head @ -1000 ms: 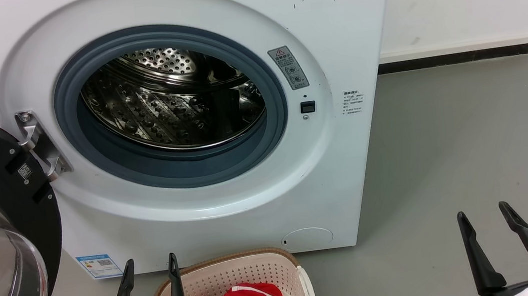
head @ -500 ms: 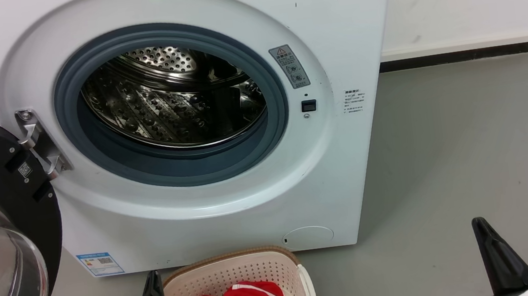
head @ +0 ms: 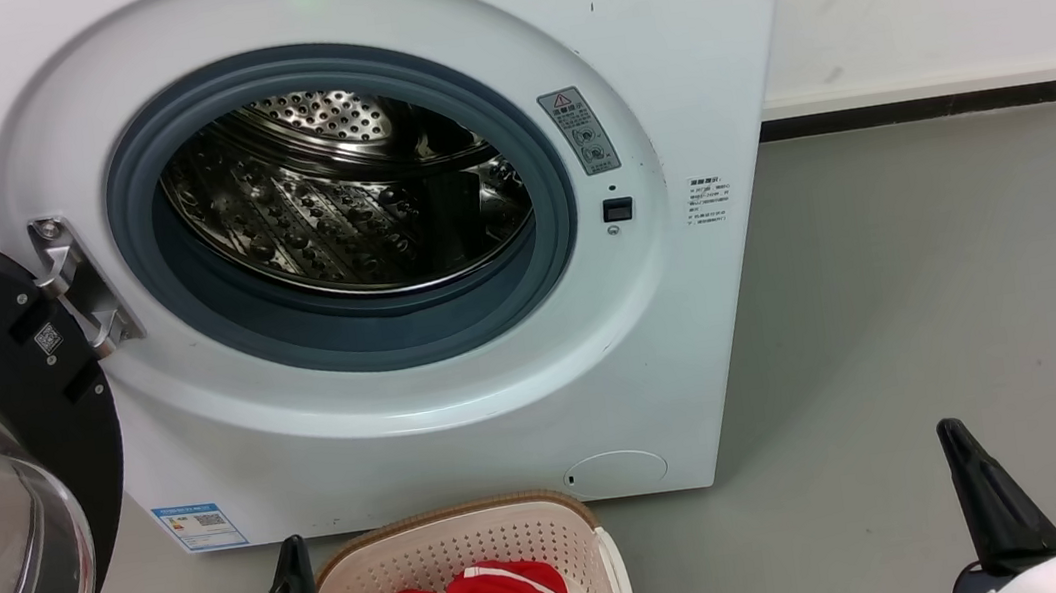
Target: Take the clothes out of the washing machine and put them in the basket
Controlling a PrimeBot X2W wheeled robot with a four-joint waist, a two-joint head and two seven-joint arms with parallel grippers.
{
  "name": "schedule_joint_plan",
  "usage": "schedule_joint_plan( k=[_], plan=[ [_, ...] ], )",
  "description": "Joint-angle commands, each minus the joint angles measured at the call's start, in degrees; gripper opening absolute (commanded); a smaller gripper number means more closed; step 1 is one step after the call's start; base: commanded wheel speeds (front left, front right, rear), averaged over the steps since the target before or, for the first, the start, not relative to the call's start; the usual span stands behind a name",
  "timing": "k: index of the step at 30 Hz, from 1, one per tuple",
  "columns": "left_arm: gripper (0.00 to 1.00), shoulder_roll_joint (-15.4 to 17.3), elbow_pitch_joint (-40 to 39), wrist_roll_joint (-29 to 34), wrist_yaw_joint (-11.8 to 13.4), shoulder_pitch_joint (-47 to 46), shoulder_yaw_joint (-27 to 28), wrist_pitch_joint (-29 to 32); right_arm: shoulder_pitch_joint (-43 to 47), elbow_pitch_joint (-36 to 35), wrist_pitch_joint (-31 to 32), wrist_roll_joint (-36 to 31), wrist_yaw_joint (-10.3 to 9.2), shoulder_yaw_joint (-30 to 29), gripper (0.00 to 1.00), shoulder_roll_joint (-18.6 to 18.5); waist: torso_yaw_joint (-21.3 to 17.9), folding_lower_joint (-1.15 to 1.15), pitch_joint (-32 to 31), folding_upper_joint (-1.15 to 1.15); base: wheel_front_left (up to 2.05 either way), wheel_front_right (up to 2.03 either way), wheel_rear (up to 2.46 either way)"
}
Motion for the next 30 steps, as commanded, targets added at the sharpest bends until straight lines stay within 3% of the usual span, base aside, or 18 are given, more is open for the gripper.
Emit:
schedule_joint_plan(
  k=[1,30],
  plan=[
    [0.0,0.4,-0.34,-2.72,-0.52,-1.87,0.43,0.41,-1.77,0.03,-0.04,2.88,0.0,0.01,0.0,-0.58,-0.01,0.0,0.03,0.0,0.0,0.0,0.0],
    [0.0,0.47,3.22,-27.77,-4.03,-6.32,3.13,5.47,-7.51,7.43,1.14,28.65,0.0,-0.56,0.0,-1.37,-0.19,0.0,0.52,0.0,0.0,0.0,0.0]
  ],
)
